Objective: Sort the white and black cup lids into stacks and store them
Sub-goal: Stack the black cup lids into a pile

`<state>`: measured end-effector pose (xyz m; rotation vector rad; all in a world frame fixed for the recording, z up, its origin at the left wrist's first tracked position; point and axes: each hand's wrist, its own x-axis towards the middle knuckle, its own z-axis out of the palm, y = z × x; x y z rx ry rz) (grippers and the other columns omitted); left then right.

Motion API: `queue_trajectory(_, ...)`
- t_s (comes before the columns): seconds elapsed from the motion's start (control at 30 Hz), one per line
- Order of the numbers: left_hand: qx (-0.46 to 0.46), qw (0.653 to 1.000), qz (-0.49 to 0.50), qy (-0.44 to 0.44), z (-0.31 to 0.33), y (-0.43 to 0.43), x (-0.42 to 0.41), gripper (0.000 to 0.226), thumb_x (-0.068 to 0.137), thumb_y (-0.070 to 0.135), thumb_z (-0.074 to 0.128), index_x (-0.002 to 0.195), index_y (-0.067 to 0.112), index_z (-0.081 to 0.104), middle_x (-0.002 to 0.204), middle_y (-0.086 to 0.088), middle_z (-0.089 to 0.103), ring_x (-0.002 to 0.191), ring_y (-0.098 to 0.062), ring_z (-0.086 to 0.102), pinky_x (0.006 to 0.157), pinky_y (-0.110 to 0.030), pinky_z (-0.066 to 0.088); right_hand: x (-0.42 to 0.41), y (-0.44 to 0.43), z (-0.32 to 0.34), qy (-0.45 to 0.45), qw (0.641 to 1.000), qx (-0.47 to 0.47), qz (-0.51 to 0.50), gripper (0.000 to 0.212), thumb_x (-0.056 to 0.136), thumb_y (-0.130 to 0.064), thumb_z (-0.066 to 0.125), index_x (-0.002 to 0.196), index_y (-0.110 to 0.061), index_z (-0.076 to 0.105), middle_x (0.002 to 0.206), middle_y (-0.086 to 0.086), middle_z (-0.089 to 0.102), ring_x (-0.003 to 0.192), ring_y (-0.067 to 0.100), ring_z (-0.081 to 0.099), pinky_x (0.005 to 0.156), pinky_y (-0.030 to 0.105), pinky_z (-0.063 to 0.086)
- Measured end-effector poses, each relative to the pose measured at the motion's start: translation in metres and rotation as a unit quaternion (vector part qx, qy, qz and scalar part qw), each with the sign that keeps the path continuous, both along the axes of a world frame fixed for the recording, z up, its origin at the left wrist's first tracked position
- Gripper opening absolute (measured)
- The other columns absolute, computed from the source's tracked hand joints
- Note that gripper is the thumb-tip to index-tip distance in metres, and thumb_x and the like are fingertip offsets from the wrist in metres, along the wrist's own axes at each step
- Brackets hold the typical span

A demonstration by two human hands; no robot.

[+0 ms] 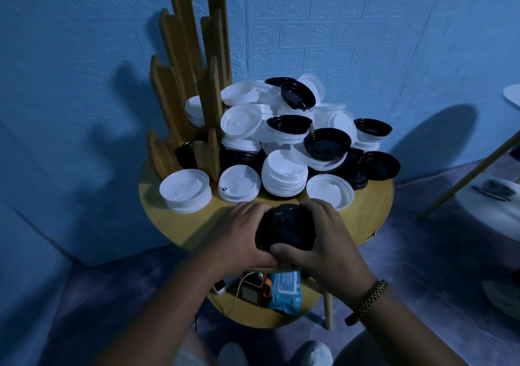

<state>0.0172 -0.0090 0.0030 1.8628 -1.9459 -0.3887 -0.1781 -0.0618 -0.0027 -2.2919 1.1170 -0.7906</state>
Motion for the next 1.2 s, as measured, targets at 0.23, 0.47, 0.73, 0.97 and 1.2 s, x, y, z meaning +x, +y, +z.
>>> queue_trajectory(0.23, 0.012, 0.999, 0.006, 0.038, 0.001, 0.003, 0.001, 0.104, 0.075, 0.057, 0.082, 0.157, 0.039, 0.020, 0.154, 0.018, 0.037, 0.140, -0.003, 0.034, 0.113, -0.031, 0.036, -0.005, -0.004, 0.006, 0.073, 0.995, 0.005, 0.064, 0.101, 0.070, -0.084, 0.048, 0.153, -0.028, 0.030, 0.143, -0.014, 0.036, 0.128, 0.005, 0.033, 0.109, 0.037, 0.038)
queue_trajectory(0.47, 0.014, 1.000, -0.018, 0.002, 0.003, 0.005, 0.002, 0.101, 0.077, 0.060, 0.077, 0.157, 0.039, 0.020, 0.154, 0.018, 0.034, 0.138, -0.002, 0.028, 0.105, -0.022, 0.029, -0.001, -0.005, 0.012, 0.053, 0.995, 0.022, 0.079, 0.088, 0.076, -0.073, 0.050, 0.149, -0.025, 0.041, 0.141, -0.015, 0.040, 0.126, 0.003, 0.034, 0.109, 0.034, 0.038)
queue_trajectory(0.73, 0.015, 1.000, -0.006, 0.018, 0.001, 0.006, 0.004, 0.105, 0.076, 0.060, 0.079, 0.159, 0.040, 0.018, 0.156, 0.017, 0.034, 0.140, -0.004, 0.030, 0.108, -0.026, 0.033, -0.005, -0.010, 0.012, 0.024, 0.994, 0.054, 0.095, 0.080, 0.079, -0.060, 0.071, 0.146, -0.025, 0.045, 0.133, -0.023, 0.038, 0.126, 0.004, 0.036, 0.108, 0.033, 0.040)
queue_trajectory(0.97, 0.007, 0.999, -0.042, 0.007, 0.003, 0.005, 0.004, 0.099, 0.076, 0.066, 0.076, 0.156, 0.045, 0.024, 0.157, 0.025, 0.031, 0.135, 0.008, 0.026, 0.110, -0.023, 0.028, -0.005, -0.010, 0.008, 0.048, 0.995, 0.013, 0.084, 0.096, 0.069, -0.083, 0.054, 0.145, -0.025, 0.048, 0.136, -0.015, 0.045, 0.122, 0.005, 0.040, 0.105, 0.034, 0.042)
queue_trajectory(1.2, 0.044, 0.998, -0.040, 0.022, 0.003, 0.003, 0.010, 0.098, 0.081, 0.062, 0.074, 0.159, 0.046, 0.018, 0.159, 0.022, 0.029, 0.137, 0.005, 0.025, 0.109, -0.027, 0.030, -0.010, -0.011, 0.006, 0.029, 0.995, 0.021, 0.093, 0.083, 0.083, -0.078, 0.038, 0.146, -0.024, 0.046, 0.134, -0.022, 0.042, 0.123, -0.001, 0.038, 0.106, 0.027, 0.038)
